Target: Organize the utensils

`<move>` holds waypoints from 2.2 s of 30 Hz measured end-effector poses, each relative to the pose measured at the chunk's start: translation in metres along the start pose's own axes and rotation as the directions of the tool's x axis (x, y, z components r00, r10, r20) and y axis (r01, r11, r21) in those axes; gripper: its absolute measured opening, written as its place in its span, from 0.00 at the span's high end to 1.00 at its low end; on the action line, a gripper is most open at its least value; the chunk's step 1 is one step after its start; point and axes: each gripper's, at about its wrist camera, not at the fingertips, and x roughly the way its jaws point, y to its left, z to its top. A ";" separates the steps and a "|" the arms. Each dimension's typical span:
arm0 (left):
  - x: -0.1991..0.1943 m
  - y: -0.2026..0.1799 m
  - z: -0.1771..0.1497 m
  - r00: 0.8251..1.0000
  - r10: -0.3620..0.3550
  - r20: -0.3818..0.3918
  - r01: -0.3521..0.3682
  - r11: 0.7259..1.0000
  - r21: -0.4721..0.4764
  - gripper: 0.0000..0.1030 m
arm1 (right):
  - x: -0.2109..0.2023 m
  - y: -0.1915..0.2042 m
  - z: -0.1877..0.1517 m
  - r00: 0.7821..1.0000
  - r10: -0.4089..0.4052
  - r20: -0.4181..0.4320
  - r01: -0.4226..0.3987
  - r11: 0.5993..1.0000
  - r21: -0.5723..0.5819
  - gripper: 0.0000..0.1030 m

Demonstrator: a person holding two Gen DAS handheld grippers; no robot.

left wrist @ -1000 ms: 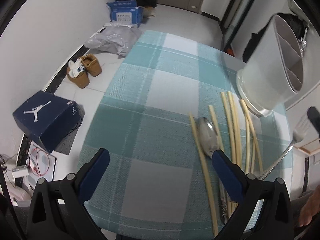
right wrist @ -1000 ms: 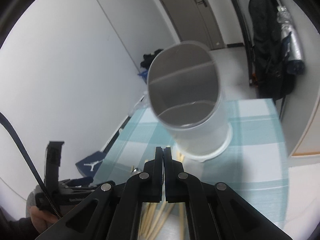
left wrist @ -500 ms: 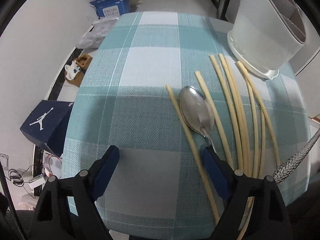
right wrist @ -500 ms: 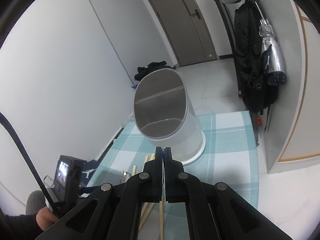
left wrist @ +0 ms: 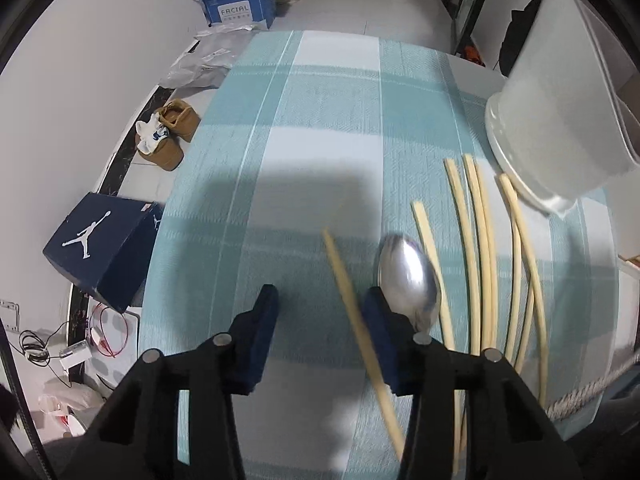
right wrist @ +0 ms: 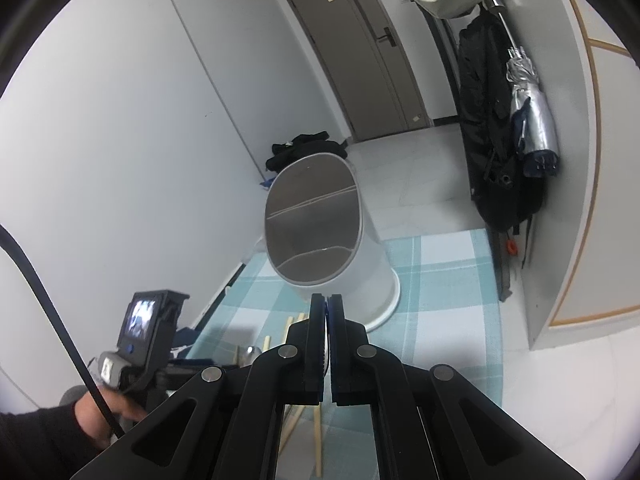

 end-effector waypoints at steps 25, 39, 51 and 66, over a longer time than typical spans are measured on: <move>-0.117 0.005 -0.011 0.886 -0.196 0.420 0.223 0.975 -0.015 0.99 | -0.024 0.049 -0.001 0.991 -0.121 0.062 0.131 0.971 -0.201 0.99; -0.152 -0.010 -0.027 0.844 -0.267 0.465 0.223 0.964 0.147 0.99 | -0.030 0.084 0.019 0.986 -0.135 0.099 0.161 0.926 -0.341 0.99; -0.218 -0.013 0.016 0.785 -0.344 0.515 0.291 0.939 0.184 0.99 | -0.035 0.075 0.073 0.988 -0.100 0.117 0.134 0.933 -0.334 0.99; -0.245 -0.040 0.103 0.695 -0.390 0.604 0.378 0.913 0.156 0.99 | -0.003 0.067 0.187 0.978 -0.068 0.195 0.144 0.902 -0.407 0.99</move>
